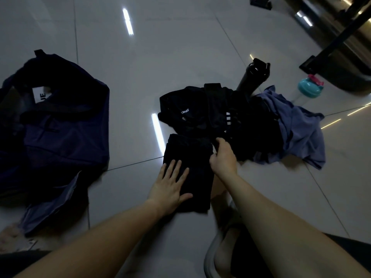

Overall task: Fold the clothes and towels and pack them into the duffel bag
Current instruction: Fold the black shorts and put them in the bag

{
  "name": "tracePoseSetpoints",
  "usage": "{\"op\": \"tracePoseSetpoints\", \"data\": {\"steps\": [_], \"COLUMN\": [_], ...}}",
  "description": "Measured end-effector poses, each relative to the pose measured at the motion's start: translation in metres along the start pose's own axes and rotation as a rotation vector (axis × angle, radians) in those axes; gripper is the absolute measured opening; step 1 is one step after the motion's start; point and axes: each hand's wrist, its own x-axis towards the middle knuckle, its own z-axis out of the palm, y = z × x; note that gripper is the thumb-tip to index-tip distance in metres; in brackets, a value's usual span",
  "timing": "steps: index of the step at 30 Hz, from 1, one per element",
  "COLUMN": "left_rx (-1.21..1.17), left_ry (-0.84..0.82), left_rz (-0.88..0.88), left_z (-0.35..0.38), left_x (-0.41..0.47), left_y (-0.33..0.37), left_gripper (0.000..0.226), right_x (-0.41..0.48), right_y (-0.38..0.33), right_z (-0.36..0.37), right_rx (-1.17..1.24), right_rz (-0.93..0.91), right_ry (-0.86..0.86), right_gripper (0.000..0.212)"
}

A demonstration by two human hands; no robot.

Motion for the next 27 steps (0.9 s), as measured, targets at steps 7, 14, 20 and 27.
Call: {"op": "tracePoseSetpoints", "data": {"steps": [7, 14, 20, 27], "left_rx": [0.016, -0.013, 0.139, -0.153], "left_ry": [-0.065, 0.167, -0.009, 0.052], "left_rz": [-0.029, 0.346, 0.33, 0.279], "left_z": [-0.004, 0.024, 0.003, -0.028], "left_x": [-0.001, -0.051, -0.035, -0.025], "left_y": [0.005, -0.022, -0.024, -0.035], "left_gripper": [0.09, 0.086, 0.077, 0.046], "right_x": [-0.007, 0.0, 0.006, -0.034], "right_y": [0.009, 0.022, 0.002, -0.02], "right_z": [0.039, 0.041, 0.028, 0.019], "right_rx": [-0.555, -0.54, -0.704, -0.624], "right_rz": [-0.498, -0.425, -0.42, -0.718], "right_ry": [-0.275, -0.346, -0.439, -0.173], "right_gripper": [0.063, 0.068, 0.077, 0.051]}}
